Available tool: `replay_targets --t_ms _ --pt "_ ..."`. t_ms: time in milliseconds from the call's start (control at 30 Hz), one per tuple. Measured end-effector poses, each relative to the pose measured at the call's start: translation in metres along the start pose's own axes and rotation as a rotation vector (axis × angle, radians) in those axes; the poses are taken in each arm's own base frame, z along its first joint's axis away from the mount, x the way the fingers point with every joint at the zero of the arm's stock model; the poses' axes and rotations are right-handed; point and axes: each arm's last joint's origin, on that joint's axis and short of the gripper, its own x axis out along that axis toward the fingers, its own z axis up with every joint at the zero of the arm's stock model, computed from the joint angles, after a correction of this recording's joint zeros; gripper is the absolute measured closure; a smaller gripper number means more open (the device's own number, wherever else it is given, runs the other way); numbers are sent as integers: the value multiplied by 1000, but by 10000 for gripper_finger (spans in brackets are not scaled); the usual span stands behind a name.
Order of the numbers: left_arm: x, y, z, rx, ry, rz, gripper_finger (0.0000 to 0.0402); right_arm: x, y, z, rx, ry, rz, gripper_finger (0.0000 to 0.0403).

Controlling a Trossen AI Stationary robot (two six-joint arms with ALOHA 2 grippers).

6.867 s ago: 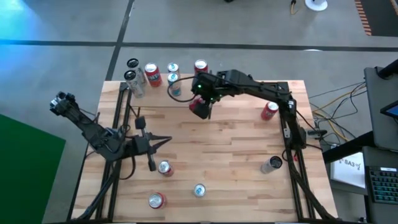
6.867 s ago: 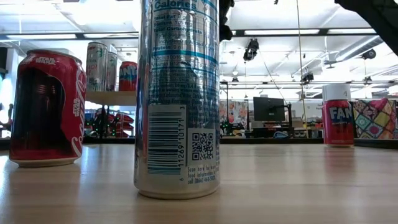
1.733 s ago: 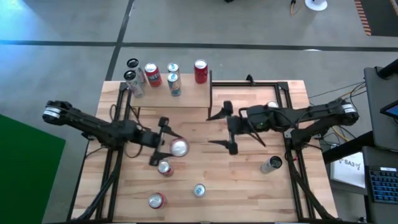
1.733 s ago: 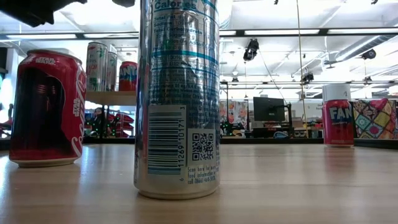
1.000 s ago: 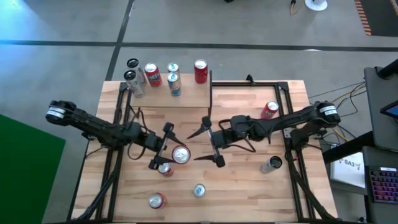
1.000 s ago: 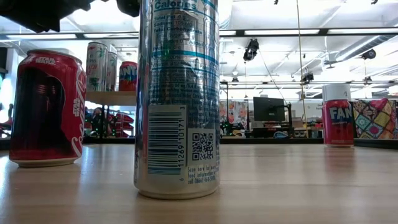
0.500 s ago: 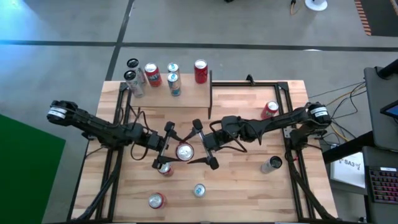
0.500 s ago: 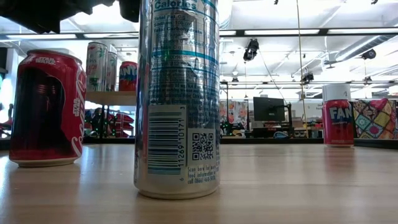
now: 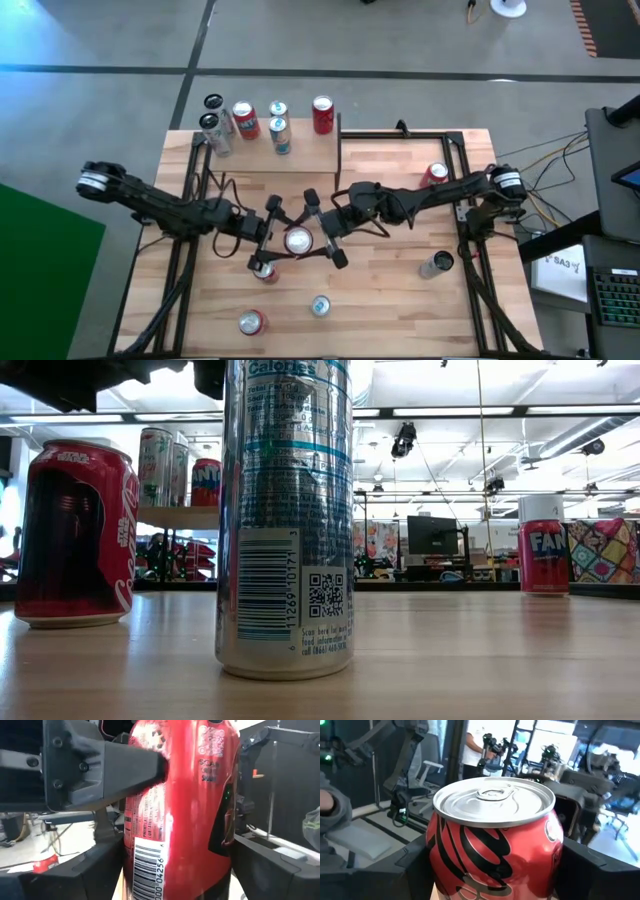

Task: Place canned beverage on shelf
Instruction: Put the red black soda can on the shelf aligned with the other red black soda can

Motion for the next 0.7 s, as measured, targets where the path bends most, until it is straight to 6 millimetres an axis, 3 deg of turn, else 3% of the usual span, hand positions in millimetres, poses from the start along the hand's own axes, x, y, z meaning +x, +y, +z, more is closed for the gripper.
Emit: replay_targets --t_ms 300,533,700 --pt "-13 5 17 76 4 127 44 -12 -20 11 130 48 -77 115" --pt "-39 11 33 133 115 329 43 -33 -50 17 146 132 -308 115" --pt "-57 14 44 141 132 440 43 -49 -79 8 167 156 -466 115"
